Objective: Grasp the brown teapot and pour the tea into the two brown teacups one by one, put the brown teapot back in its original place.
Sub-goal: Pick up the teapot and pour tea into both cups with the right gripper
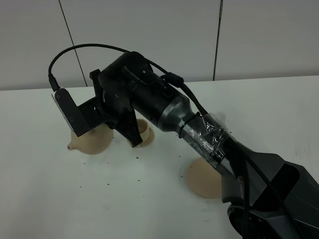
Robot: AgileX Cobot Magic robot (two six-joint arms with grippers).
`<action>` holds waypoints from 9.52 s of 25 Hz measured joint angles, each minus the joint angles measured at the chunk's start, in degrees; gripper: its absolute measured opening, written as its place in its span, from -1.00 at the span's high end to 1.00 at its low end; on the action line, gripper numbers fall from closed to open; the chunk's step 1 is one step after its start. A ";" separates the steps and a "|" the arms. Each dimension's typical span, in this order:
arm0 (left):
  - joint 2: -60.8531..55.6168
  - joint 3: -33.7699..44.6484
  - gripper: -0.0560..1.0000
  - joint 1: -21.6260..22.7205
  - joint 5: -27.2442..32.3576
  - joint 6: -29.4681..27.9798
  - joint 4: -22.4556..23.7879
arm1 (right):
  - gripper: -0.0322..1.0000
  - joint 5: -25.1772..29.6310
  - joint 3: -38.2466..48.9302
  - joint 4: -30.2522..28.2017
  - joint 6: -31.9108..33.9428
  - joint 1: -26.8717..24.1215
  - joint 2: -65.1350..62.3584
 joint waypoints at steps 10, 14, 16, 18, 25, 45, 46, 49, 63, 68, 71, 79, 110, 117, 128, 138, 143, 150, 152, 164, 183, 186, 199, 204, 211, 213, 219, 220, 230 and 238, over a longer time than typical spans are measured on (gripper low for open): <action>0.00 0.00 0.46 0.00 0.00 0.00 0.00 | 0.75 1.38 -1.72 9.97 1.37 -0.73 0.00; 0.00 0.00 0.46 0.00 0.00 0.00 0.00 | 0.75 1.51 -1.72 9.66 6.59 -1.73 0.00; 0.00 0.00 0.46 0.00 0.00 0.00 0.00 | 0.75 1.51 -1.72 8.24 11.06 -1.98 0.00; 0.00 0.00 0.46 0.00 0.00 0.00 0.00 | 0.75 1.51 -1.72 6.54 15.42 -2.23 0.00; 0.00 0.00 0.46 0.00 0.00 0.00 0.00 | 0.75 1.55 -1.72 4.45 27.75 -2.29 0.00; 0.00 0.00 0.46 0.00 0.00 0.00 0.00 | 0.75 1.71 -1.72 7.15 55.11 -2.29 0.00; 0.00 0.00 0.46 0.00 0.00 0.00 0.00 | 0.75 1.71 -1.72 7.26 55.11 -2.24 0.00; 0.00 0.00 0.46 0.00 0.00 0.00 0.00 | 0.75 1.71 -1.72 7.03 55.00 -2.24 0.00; 0.00 0.00 0.46 0.00 0.00 0.00 0.00 | 0.75 1.71 -0.20 5.31 48.86 -5.18 0.00; 0.00 0.00 0.46 0.00 0.00 0.00 0.00 | 0.75 1.80 2.97 5.36 48.12 -7.58 0.00; 0.00 0.00 0.46 0.00 0.00 0.00 0.00 | 0.75 1.87 3.18 4.58 47.75 -8.31 -0.31; 0.00 0.00 0.46 0.00 0.00 0.00 0.00 | 0.75 1.69 5.28 1.90 47.57 -9.93 -4.89; 0.00 0.00 0.45 0.00 0.00 0.00 0.00 | 0.75 1.49 28.19 -3.25 43.02 -13.05 -14.30; 0.00 0.00 0.45 0.00 0.00 0.00 0.00 | 0.75 -0.14 28.19 -0.77 41.71 -13.10 -13.04; 0.00 0.00 0.45 0.00 0.00 0.00 0.00 | 0.75 -0.78 28.19 -0.18 40.64 -13.10 -12.11; 0.00 0.00 0.45 0.00 0.00 0.00 0.00 | 0.75 -2.78 28.19 -0.23 37.42 -13.10 -12.11; 0.00 0.00 0.45 0.00 0.00 0.00 0.00 | 0.75 -3.47 28.19 -1.51 34.60 -13.10 -12.11; 0.00 0.00 0.45 0.00 0.00 0.00 0.00 | 0.75 -4.68 28.19 -5.69 34.03 -13.10 -12.11; 0.00 0.00 0.45 0.00 0.00 0.00 0.00 | 0.75 -5.05 28.19 -6.86 34.03 -13.10 -12.11; 0.00 0.00 0.45 0.00 0.00 0.00 0.00 | 0.75 -6.66 28.19 -14.77 34.40 -10.53 -11.66; 0.00 0.00 0.45 0.00 0.00 0.00 0.00 | 0.75 -7.28 28.19 -26.26 36.08 -5.66 -9.45; 0.00 0.00 0.45 0.00 0.00 0.00 0.00 | 0.75 -7.11 28.19 -28.16 36.32 -5.21 -9.17; 0.00 0.00 0.45 0.00 0.00 0.00 0.00 | 0.75 -3.68 28.19 -33.38 36.30 -3.95 -9.11; 0.00 0.00 0.45 0.00 0.00 0.00 0.00 | 0.75 -3.54 28.19 -34.48 35.29 -2.94 -9.11; 0.00 0.00 0.45 0.00 0.00 0.00 0.00 | 0.75 -3.54 28.19 -35.15 34.04 -1.76 -8.92; 0.00 0.00 0.45 0.00 0.00 0.00 0.00 | 0.75 -3.54 28.19 -35.71 33.88 -1.69 -8.35; 0.00 0.00 0.45 0.00 0.00 0.00 0.00 | 0.75 -3.41 28.19 -36.28 33.81 -1.69 -6.90; 0.00 0.00 0.45 0.00 0.00 0.00 0.00 | 0.75 -3.54 28.19 -36.46 33.81 -1.69 -6.90; 0.00 0.00 0.45 0.00 0.00 0.00 0.00 | 0.75 -5.72 28.19 -37.93 33.81 -1.69 -6.90; 0.00 0.00 0.45 0.00 0.00 0.00 0.00 | 0.75 -5.98 28.19 -40.37 33.81 -1.69 -6.90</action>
